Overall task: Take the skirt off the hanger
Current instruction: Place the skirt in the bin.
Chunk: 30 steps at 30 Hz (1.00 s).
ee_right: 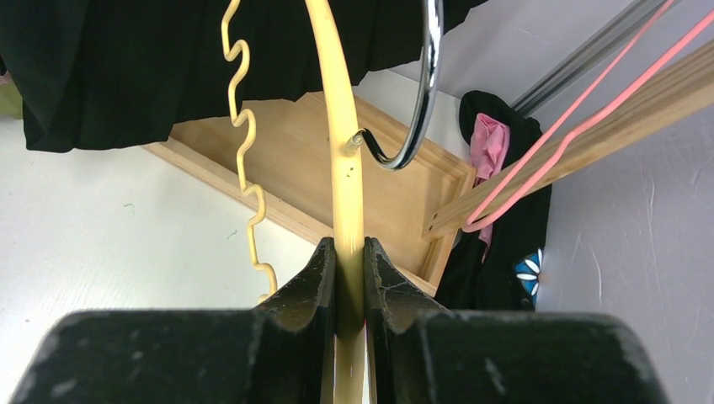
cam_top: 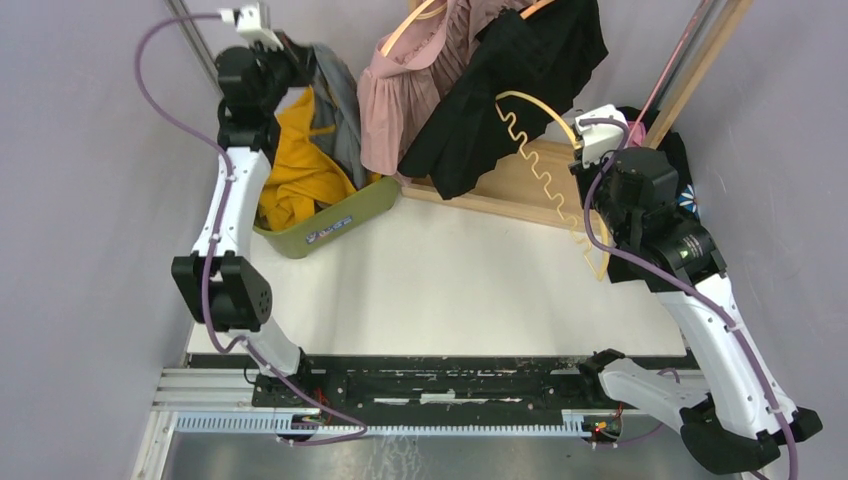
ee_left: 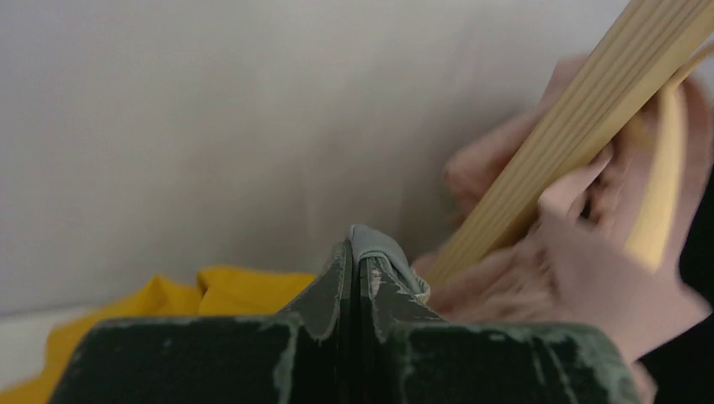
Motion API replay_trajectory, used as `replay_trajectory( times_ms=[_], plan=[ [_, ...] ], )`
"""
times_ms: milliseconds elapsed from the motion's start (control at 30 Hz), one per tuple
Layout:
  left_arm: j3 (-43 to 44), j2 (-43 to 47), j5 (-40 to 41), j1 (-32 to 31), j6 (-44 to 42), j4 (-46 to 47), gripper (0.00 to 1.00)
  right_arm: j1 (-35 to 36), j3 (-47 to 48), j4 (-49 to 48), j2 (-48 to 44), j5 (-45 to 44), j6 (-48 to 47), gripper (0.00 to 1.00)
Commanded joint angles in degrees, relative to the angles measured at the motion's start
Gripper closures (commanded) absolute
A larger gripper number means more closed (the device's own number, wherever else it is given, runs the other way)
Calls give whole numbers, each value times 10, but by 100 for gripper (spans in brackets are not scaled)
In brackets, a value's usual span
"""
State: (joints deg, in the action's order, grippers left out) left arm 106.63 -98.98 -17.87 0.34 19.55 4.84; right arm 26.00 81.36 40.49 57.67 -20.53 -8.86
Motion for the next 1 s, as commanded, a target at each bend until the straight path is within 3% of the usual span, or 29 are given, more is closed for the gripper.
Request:
replay_trajectory(
  times_ms=[0,133,333,600,700,867,967],
  plan=[
    [-144,87,19,8,-66,-16,97,-3,2,-28,-18,-5,4,99],
    [-243,126,57,10,-110,-67,97,-4,9,-15,-12,-20,-3,99],
    [-310,161,99,9,-125,-116,97,-9,21,-9,17,-68,-1,99],
    [-418,111,127,2,-120,-89,97,-17,66,39,43,-152,31,99],
    [-394,60,131,2,-117,-96,97,-18,91,42,49,-206,21,99],
    [-272,-32,84,1,-105,-159,97,-19,149,17,84,-254,2,99],
    [-243,-46,80,0,-96,-161,97,-20,157,-39,94,-275,-18,99]
  ],
)
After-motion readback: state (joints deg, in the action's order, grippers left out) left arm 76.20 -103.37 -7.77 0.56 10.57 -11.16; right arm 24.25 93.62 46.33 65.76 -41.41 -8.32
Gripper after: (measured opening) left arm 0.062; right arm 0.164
